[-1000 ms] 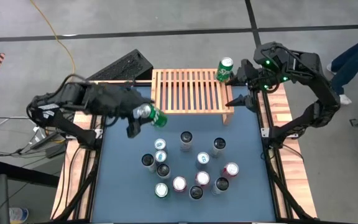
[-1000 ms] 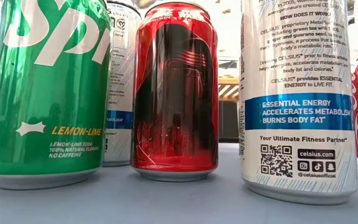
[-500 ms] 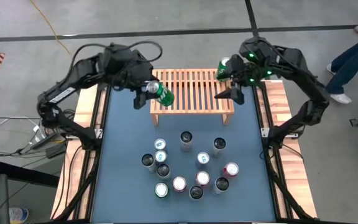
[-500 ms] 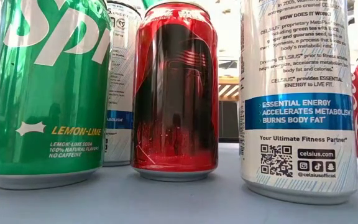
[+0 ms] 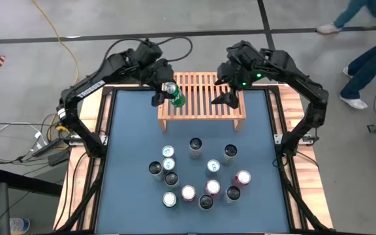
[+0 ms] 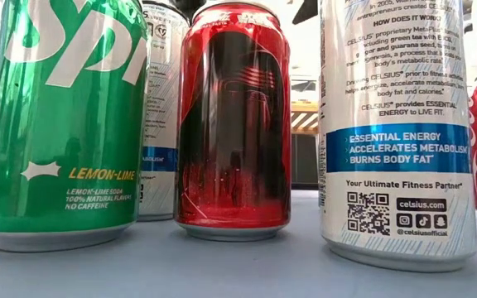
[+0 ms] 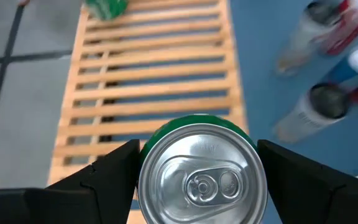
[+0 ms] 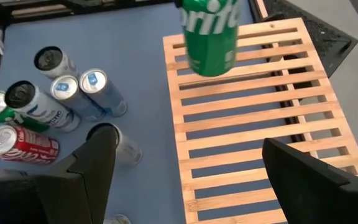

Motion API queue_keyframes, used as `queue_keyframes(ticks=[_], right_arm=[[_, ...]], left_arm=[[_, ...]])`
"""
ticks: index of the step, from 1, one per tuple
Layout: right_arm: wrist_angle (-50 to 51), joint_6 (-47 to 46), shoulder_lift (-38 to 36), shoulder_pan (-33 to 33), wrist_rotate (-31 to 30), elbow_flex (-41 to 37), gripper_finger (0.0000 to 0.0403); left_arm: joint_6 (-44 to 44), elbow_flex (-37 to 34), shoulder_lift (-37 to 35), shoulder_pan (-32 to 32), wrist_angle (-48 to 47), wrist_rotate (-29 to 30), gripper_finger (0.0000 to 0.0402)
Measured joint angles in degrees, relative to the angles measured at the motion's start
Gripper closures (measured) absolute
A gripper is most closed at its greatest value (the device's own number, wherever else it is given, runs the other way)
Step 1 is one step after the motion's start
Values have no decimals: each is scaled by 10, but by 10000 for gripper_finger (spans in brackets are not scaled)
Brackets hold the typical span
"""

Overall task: Place canned beverage on shelf
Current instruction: Put the left green soda can on the shelf aligned with the other green soda can

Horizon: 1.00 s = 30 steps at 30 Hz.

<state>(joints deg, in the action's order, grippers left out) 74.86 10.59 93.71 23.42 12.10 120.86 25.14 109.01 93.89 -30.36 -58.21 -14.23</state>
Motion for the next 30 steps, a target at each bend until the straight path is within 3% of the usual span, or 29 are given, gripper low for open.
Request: queue_keyframes(ticks=[14,30], right_arm=[[-5,70,3,46,1,0,58],[-17,79,3,88,1,0,58]], left_arm=[[31,1,24,-4,-75,82,116],[53,0,29,-4,-46,37,98]])
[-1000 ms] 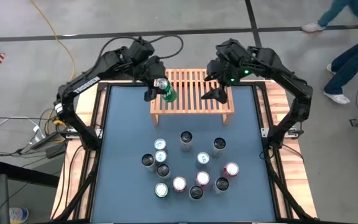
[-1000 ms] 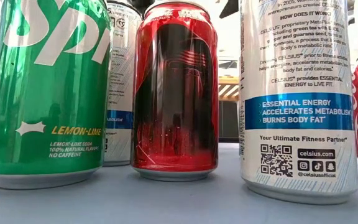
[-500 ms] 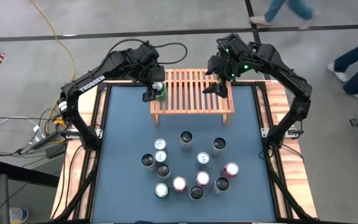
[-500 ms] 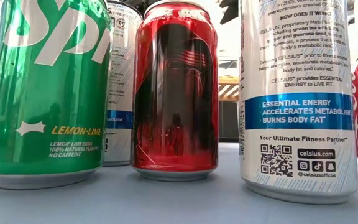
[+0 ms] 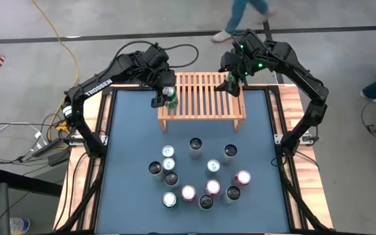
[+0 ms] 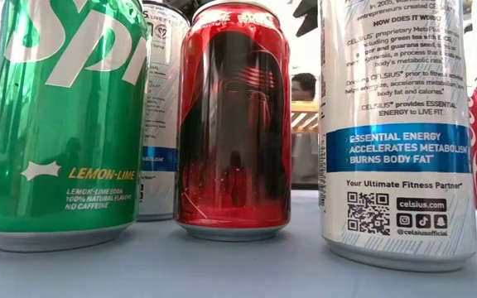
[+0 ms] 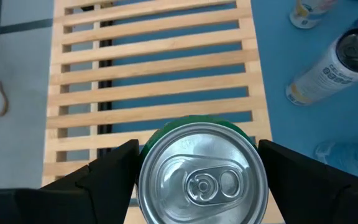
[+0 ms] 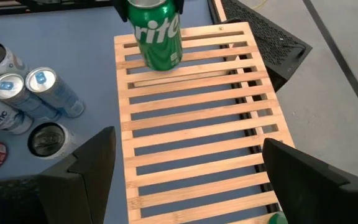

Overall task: Place canned beverage on shelf
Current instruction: Put the left green soda can on the shelf aligned with the other green soda can

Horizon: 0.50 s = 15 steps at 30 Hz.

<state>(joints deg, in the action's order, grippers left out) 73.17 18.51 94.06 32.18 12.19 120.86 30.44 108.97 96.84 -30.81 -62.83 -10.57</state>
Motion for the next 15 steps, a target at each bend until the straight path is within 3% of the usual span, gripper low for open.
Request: queue_keyframes(ticks=[15], right_arm=[[0,2,0,3,0,0,58]], left_arm=[[4,0,0,11,35,3,89]])
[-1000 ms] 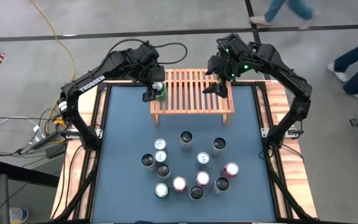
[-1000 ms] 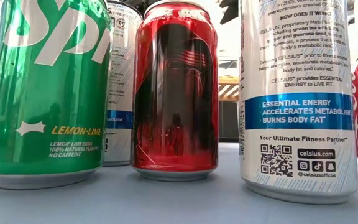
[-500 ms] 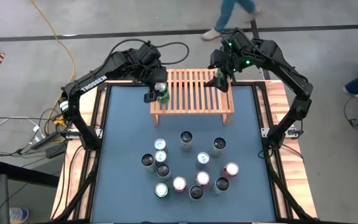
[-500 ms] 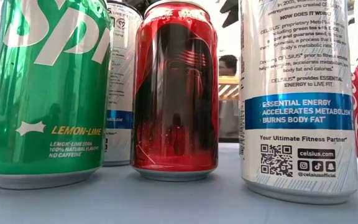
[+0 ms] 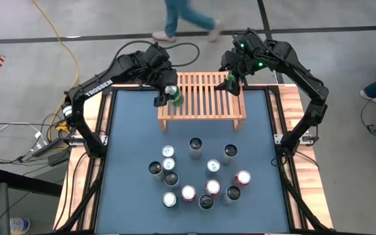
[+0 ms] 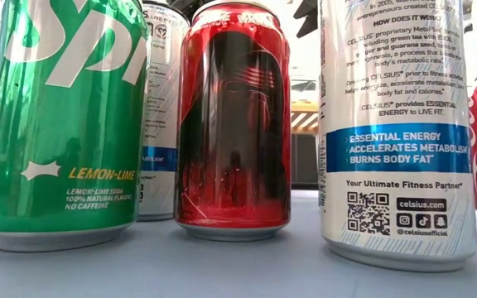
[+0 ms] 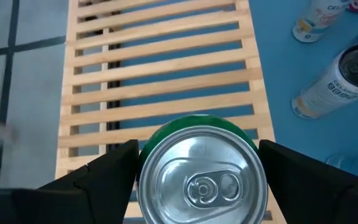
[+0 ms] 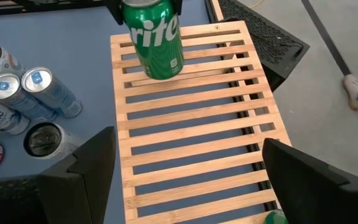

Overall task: Place canned beverage on shelf
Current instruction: Put the left green soda can on the shelf aligned with the other green soda can

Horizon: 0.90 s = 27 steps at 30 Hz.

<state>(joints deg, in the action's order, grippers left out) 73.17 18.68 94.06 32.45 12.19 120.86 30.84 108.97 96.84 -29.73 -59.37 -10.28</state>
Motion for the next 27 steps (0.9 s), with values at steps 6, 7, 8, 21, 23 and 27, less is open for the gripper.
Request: queue_keyframes(ticks=[6,7,8,21,23,27], right_arm=[[0,0,0,0,0,0,58],[0,-1,0,0,0,0,58],[0,-1,0,0,0,0,58],[-150,14,7,-19,58,1,58],[-178,14,14,-26,63,1,58],[-231,28,44,-50,64,1,58]], left_arm=[[2,0,-1,9,6,23,64],[4,0,-1,10,6,25,61],[4,0,-1,11,6,26,60],[-5,42,-12,14,-17,55,59],[-4,66,-12,14,-32,68,59],[-5,120,-12,14,-71,97,59]])
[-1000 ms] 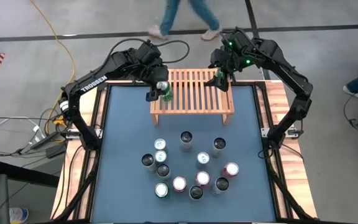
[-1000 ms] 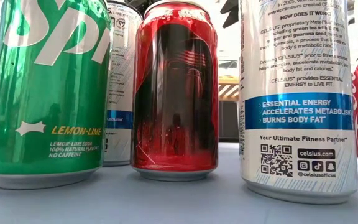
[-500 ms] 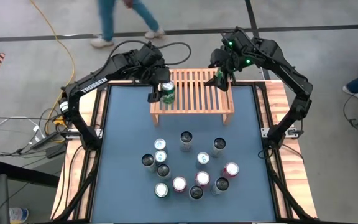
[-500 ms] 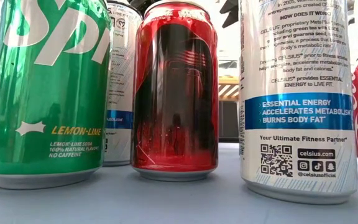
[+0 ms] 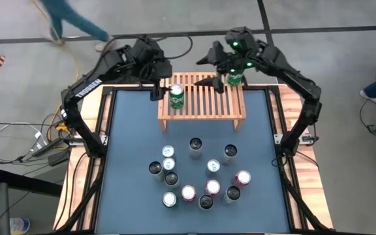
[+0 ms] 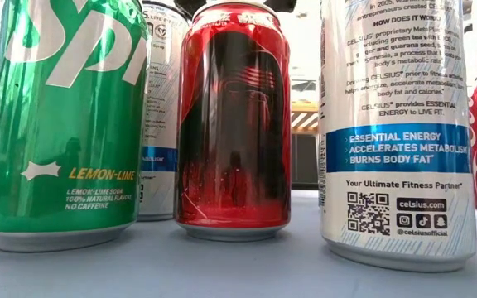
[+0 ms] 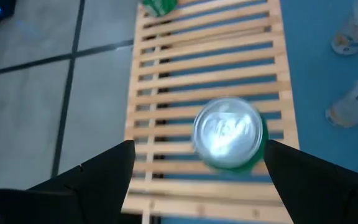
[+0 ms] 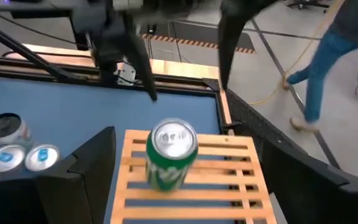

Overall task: Place canned beverage on shelf
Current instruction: Put the left green soda can on the shelf aligned with the other green soda can

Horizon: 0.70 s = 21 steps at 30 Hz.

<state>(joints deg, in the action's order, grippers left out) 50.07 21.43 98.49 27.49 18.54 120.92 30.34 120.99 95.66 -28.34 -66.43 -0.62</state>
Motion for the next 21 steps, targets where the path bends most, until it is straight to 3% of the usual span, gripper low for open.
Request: queue_keyframes(ticks=[7,12,21], right_arm=[[-90,7,62,-38,13,0,58],[-97,14,90,-48,12,0,58],[-91,-4,126,-39,19,-2,58]], left_arm=[[-29,97,0,0,-59,15,58],[-55,138,0,0,-91,15,58],[-81,137,-5,0,-134,16,58]])
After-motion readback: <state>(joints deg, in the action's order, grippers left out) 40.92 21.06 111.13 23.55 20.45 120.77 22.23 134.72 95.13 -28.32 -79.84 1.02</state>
